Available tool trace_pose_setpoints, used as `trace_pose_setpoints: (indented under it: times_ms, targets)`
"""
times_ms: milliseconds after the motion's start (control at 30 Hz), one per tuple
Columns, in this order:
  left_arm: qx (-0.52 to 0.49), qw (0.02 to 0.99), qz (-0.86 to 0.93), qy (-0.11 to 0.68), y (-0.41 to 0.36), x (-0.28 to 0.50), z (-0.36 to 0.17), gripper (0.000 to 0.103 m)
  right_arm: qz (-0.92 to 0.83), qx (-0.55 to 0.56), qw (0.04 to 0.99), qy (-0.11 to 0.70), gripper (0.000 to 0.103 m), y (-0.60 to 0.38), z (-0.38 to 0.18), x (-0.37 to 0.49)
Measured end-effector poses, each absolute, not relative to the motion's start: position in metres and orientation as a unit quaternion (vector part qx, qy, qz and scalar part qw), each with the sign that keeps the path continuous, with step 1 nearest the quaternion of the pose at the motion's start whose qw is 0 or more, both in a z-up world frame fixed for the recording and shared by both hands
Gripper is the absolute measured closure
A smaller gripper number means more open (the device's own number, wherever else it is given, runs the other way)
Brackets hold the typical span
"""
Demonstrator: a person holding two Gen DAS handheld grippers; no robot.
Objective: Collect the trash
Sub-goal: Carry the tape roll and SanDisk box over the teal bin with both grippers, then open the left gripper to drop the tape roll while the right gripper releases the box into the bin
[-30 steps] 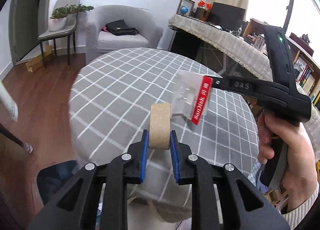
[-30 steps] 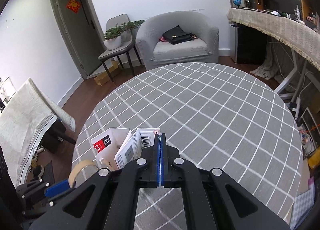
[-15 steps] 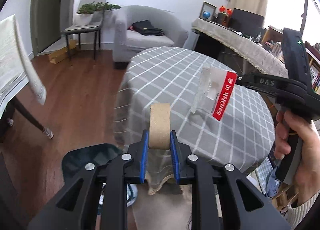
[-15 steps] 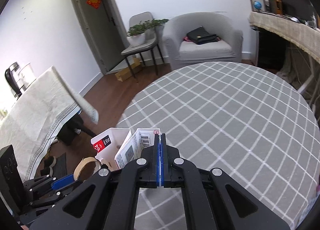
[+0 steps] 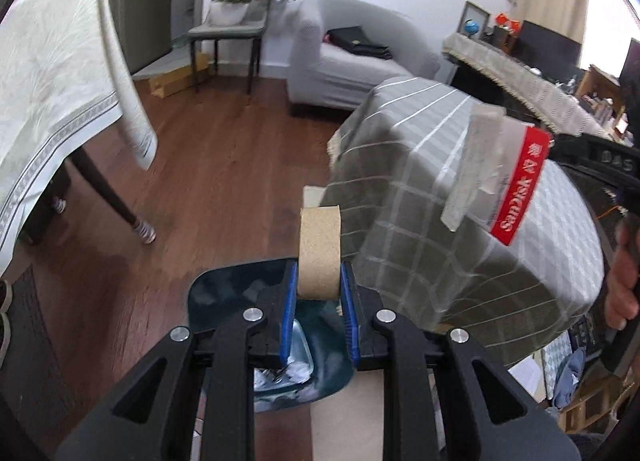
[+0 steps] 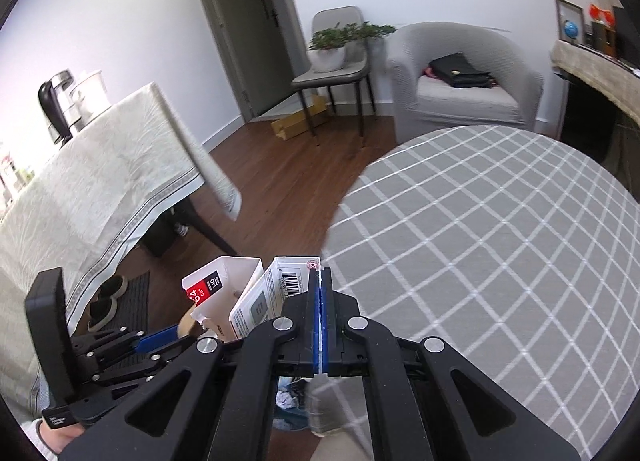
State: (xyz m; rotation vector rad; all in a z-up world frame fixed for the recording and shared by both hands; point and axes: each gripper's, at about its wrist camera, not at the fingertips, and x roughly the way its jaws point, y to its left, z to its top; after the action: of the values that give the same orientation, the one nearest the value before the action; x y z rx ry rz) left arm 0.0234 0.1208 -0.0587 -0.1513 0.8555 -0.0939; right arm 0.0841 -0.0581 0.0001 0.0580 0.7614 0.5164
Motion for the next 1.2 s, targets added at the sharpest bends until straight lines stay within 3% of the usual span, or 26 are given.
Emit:
trace_pose_setpoints:
  times_ms: [1000, 1033, 1100, 1200]
  targets:
    - [-0.105, 0.815, -0.023, 0.569, 0.191, 0.039, -0.180, 0.080, 0.267, -0.112, 0.831, 0.474, 0.103, 0.069, -0.091, 0.092]
    - [-0.104, 0.813, -0.022, 0.572, 0.191, 0.038, -0.182, 0.078, 0.267, -0.115, 0.830, 0.477, 0.103, 0.072, -0.093, 0.093]
    - [-0.102, 0.813, -0.023, 0.573, 0.190, 0.036, -0.183, 0.059, 0.265, -0.117, 0.827, 0.482, 0.103, 0.074, -0.098, 0.095]
    - [-0.097, 0.820, -0.021, 0.564, 0.193, 0.032, -0.179, 0.058, 0.263, -0.121, 0.821, 0.493, 0.103, 0.080, -0.109, 0.096]
